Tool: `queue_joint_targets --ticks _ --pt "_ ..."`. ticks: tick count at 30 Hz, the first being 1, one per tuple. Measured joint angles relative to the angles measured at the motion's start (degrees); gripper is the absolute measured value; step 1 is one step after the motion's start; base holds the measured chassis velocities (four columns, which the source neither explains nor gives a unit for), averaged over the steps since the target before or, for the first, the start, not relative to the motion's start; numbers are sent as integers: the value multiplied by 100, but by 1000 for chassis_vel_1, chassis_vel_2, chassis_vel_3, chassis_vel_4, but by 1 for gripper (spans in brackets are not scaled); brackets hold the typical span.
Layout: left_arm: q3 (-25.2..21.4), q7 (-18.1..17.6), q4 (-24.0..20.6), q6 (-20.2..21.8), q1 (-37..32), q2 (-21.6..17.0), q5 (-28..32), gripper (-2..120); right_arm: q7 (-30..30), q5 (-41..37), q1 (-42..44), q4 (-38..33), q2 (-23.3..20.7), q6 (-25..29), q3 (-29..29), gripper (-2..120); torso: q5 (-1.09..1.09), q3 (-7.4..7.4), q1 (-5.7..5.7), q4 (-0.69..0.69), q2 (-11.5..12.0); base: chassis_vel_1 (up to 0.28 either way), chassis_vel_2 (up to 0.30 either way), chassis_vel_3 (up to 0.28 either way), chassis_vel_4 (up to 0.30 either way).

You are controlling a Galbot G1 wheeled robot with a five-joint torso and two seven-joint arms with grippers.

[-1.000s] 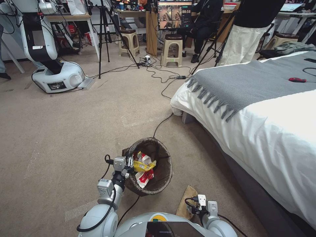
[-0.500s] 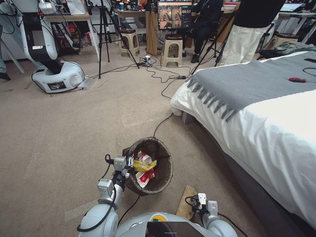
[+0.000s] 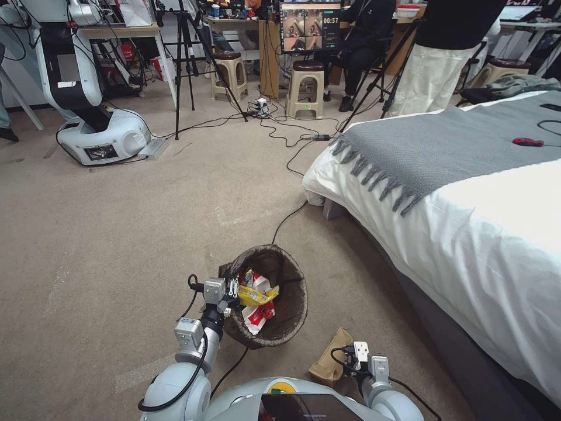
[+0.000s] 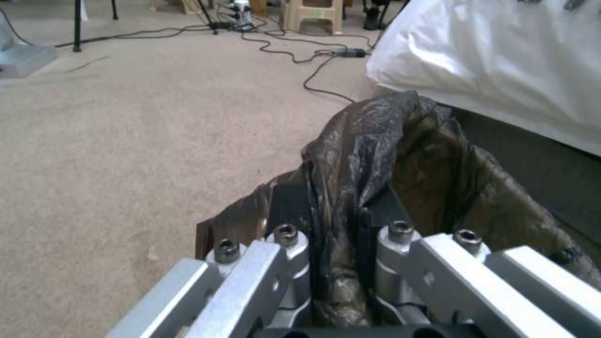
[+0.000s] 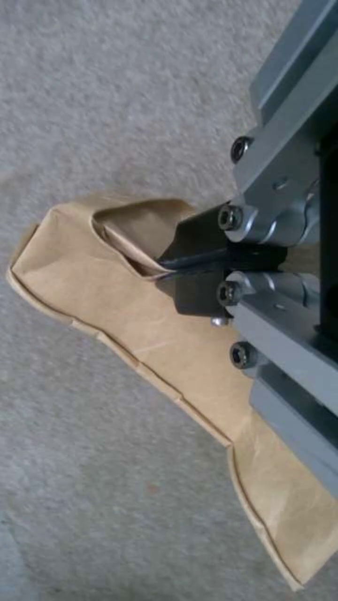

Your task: Pick up the trash bin, then pick up the garbage from the floor and place it into the trash bin.

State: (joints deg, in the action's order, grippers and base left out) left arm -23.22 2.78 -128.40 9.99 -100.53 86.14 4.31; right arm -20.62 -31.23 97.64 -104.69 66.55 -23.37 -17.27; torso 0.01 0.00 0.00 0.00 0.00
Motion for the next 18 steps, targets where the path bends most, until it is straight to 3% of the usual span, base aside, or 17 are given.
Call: queue_joint_targets --ticks 4,11,14,15,17,18 --pt "-4 1 -1 7 9 -5 0 8 -3 58 0 -33 10 92 -50 0 -1 0 0 0 0 0 0 0 0" --pt "-26 3 -15 12 7 -18 9 8 -97 557 -23 -159 96 729 -279 0 0 0 0 0 0 0 0 0 0" --pt "-36 3 -56 19 0 -28 15 8 -59 1354 -141 -211 117 1588 -491 0 -1 0 0 -1 0 0 0 0 0" --pt "-36 3 -56 19 0 -28 15 8 -59 1354 -141 -211 117 1588 -491 0 -1 0 0 -1 0 0 0 0 0" --pt "-35 1 -62 30 -13 -33 18 8 191 1992 -346 -366 153 2760 -676 0 0 0 0 2 0 0 0 0 0" --pt "-35 1 -62 30 -13 -33 18 8 191 1992 -346 -366 153 2760 -676 0 0 0 0 2 0 0 0 0 0"
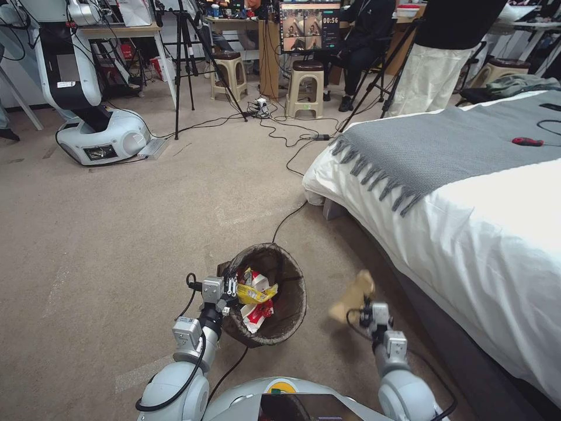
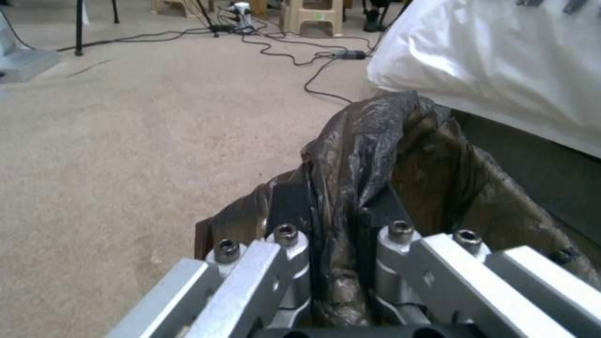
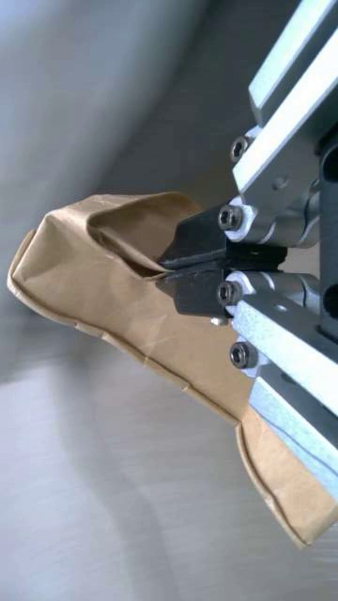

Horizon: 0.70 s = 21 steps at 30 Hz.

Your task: Pick up the trash bin, then pick up the garbage from the floor and place it into the trash bin.

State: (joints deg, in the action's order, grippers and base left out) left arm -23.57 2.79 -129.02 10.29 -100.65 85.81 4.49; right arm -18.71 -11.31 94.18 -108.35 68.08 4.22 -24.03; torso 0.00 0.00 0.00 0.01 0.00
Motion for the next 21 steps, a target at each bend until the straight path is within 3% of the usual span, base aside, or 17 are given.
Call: queue_joint_targets --ticks 2,3,6,8,9,13,21 --pt "16 -2 1 10 -28 -4 8 8 417 265 -105 -420 72 700 -183 0 -1 0 0 0 0 0 0 0 0" --pt "16 -2 1 10 -28 -4 8 8 417 265 -105 -420 72 700 -183 0 -1 0 0 0 0 0 0 0 0" --pt "77 -11 8 63 -50 2 93 8 1157 326 -156 -1129 139 1436 -295 0 -1 0 0 -2 0 0 0 0 0" --pt "86 -12 8 72 -52 4 106 8 1255 324 -154 -1208 139 1515 -296 0 -1 0 0 -2 0 0 0 0 0" --pt "117 -16 10 98 -61 9 159 8 1608 322 -106 -1523 132 1801 -279 0 -2 0 0 -2 0 0 0 0 0" --pt "190 -31 1 174 -101 18 323 8 2117 292 57 -2011 81 2129 -113 0 -2 0 0 -2 0 0 0 0 0" --pt "199 -40 1 195 -103 26 392 8 2465 390 247 -2158 -135 2138 306 0 -1 0 0 -2 0 0 0 0 0"
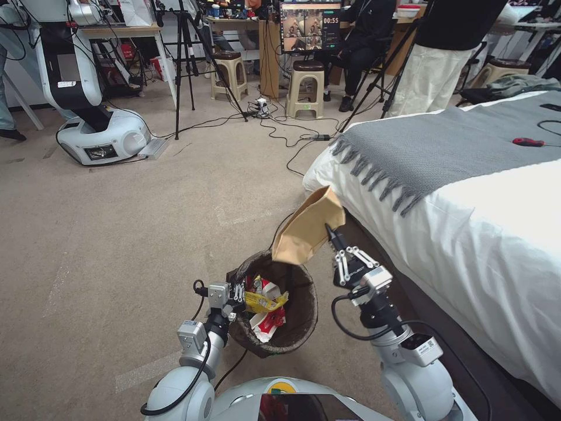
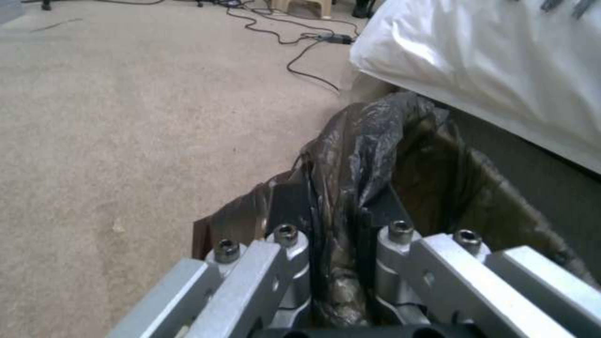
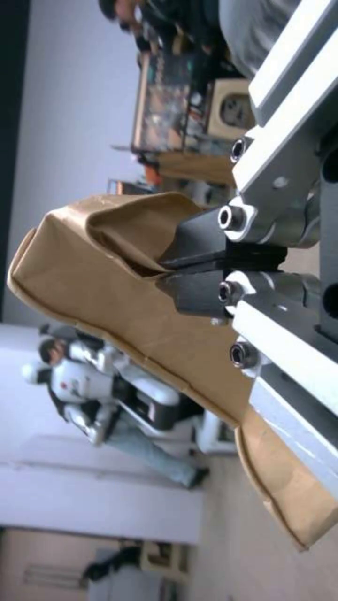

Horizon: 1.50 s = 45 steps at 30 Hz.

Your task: Pick up the trash bin, then pick up the garbage from the floor and place it into the trash bin.

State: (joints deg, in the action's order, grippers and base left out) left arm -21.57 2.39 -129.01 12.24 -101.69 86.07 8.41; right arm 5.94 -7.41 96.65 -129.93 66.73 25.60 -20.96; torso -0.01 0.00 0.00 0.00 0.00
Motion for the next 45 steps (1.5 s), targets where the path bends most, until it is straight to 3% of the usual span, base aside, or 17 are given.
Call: queue_joint_targets --ticks 19,37,40,45 --pt "-20 -13 -61 79 52 -2 200 8 -88 339 117 1171 26 246 486 -2 1 0 0 0 0 0 0 0 0" --pt "8 -10 -93 82 41 51 221 8 -225 628 192 1404 98 287 681 60 1 0 0 1 0 0 0 0 0" --pt "66 -10 -94 82 29 93 225 8 -242 638 178 1406 99 280 676 76 1 0 0 1 0 0 0 0 0" --pt "124 -10 -81 87 20 117 227 8 -249 644 171 1403 98 278 658 90 1 0 0 0 0 0 0 0 0"
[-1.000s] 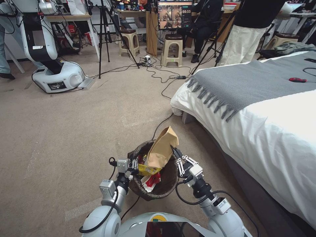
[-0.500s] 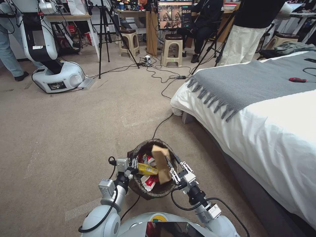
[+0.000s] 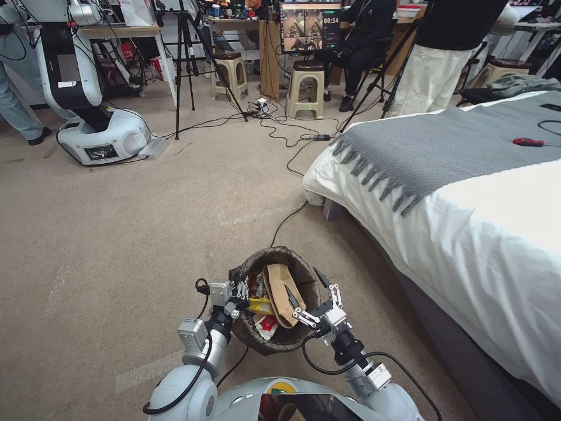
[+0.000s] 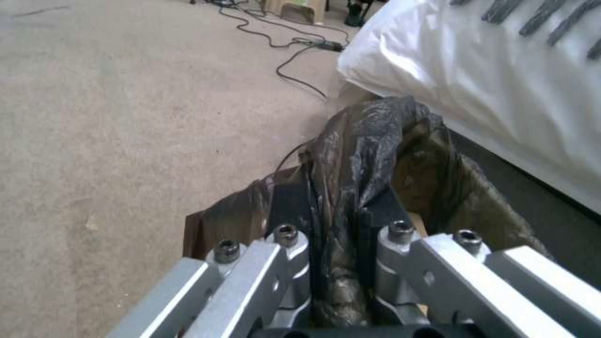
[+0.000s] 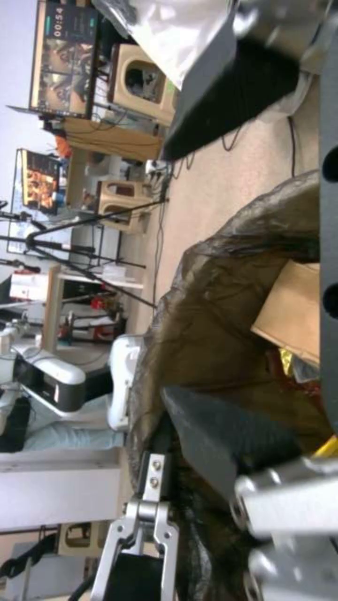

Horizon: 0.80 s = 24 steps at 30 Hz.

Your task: Pick up the trash bin, then pick up the garbage from the floor and place it into the trash bin.

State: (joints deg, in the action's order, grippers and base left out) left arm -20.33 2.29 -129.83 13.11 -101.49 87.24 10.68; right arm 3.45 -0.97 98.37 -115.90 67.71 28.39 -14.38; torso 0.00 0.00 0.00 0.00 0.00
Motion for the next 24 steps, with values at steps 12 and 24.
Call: queue_joint_targets --ticks 12,24 --pt "-62 0 105 4 15 -27 10 8 -431 133 4 -988 74 -169 -258 100 -1 0 0 1 0 0 0 0 0" --pt "-211 21 124 -71 79 -73 50 8 -2005 610 430 -1029 872 -743 -1065 100 0 0 0 0 0 0 0 0 0"
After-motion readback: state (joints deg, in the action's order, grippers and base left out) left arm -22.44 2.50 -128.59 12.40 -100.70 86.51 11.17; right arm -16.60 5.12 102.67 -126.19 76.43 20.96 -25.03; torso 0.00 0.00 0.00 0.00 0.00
